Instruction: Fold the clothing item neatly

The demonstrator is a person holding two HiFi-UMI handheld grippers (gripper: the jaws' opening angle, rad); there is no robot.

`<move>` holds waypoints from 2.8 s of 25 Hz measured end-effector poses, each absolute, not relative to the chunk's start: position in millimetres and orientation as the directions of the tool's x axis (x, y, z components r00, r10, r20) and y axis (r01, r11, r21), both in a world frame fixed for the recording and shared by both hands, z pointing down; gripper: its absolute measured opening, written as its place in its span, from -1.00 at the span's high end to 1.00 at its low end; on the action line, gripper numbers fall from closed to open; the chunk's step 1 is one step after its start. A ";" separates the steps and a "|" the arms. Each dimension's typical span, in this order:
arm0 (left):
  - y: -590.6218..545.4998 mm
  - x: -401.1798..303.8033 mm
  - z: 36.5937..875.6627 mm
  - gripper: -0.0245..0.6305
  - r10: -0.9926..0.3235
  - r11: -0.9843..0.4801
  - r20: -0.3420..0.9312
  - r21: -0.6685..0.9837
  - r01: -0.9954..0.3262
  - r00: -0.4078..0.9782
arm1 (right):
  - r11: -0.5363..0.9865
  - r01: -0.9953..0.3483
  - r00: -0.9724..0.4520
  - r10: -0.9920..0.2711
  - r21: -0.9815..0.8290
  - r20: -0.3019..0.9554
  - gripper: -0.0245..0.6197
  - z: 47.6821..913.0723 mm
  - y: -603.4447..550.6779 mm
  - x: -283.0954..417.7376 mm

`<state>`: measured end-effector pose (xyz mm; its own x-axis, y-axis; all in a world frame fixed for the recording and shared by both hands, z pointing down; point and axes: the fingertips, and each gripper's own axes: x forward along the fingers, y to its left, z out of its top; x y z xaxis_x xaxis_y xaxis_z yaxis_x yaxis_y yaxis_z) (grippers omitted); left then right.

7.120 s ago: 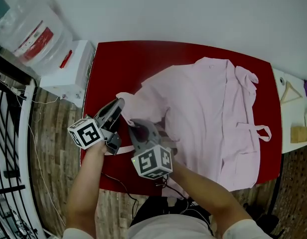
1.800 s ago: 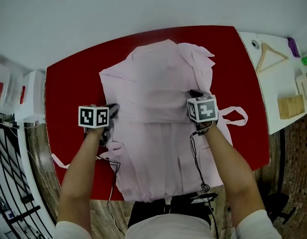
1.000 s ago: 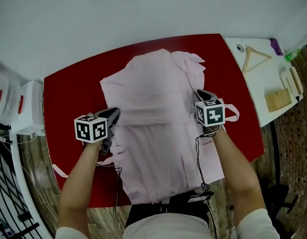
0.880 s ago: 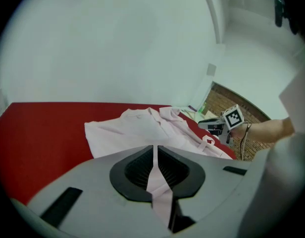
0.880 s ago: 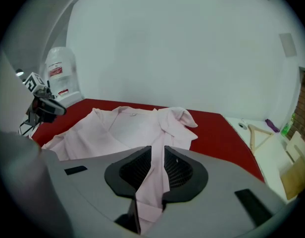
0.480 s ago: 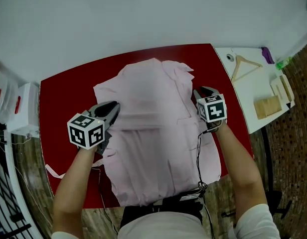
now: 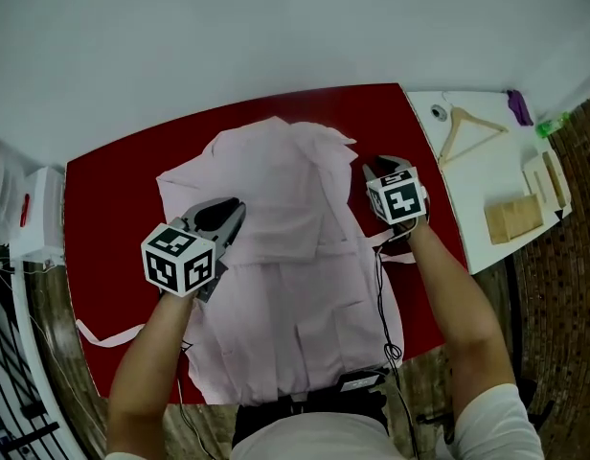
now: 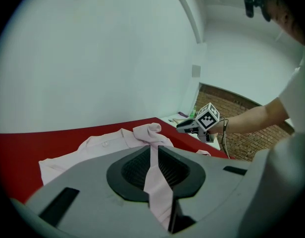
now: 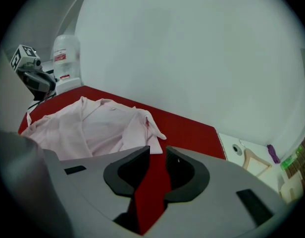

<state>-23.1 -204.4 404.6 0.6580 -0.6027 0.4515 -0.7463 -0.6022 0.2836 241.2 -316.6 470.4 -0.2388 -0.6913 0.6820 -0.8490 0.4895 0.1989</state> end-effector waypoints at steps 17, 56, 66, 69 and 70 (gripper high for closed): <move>-231.6 57.9 421.3 0.76 -0.551 -0.618 0.469 0.325 -0.715 0.690 | 0.667 -0.650 -0.210 -0.619 0.365 0.757 0.65 527.9 -377.6 232.5; -227.1 16.5 440.4 0.76 -0.582 -0.519 0.441 0.445 -0.730 0.683 | 0.669 -0.390 -0.536 -0.724 0.633 0.434 0.81 451.7 -298.9 82.9; -241.7 0.8 456.0 0.67 -0.560 -0.459 0.447 0.534 -0.710 0.698 | 0.713 -0.351 -0.600 -0.669 0.607 0.439 0.81 465.1 -254.2 53.7; -249.1 4.0 467.7 0.56 -0.523 -0.426 0.458 0.591 -0.685 0.719 | 0.721 -0.317 -0.619 -0.649 0.616 0.442 0.81 471.4 -239.3 45.2; -252.0 4.9 471.3 0.55 -0.511 -0.414 0.463 0.606 -0.679 0.724 | 0.724 -0.302 -0.626 -0.641 0.620 0.444 0.81 473.9 -234.2 41.6</move>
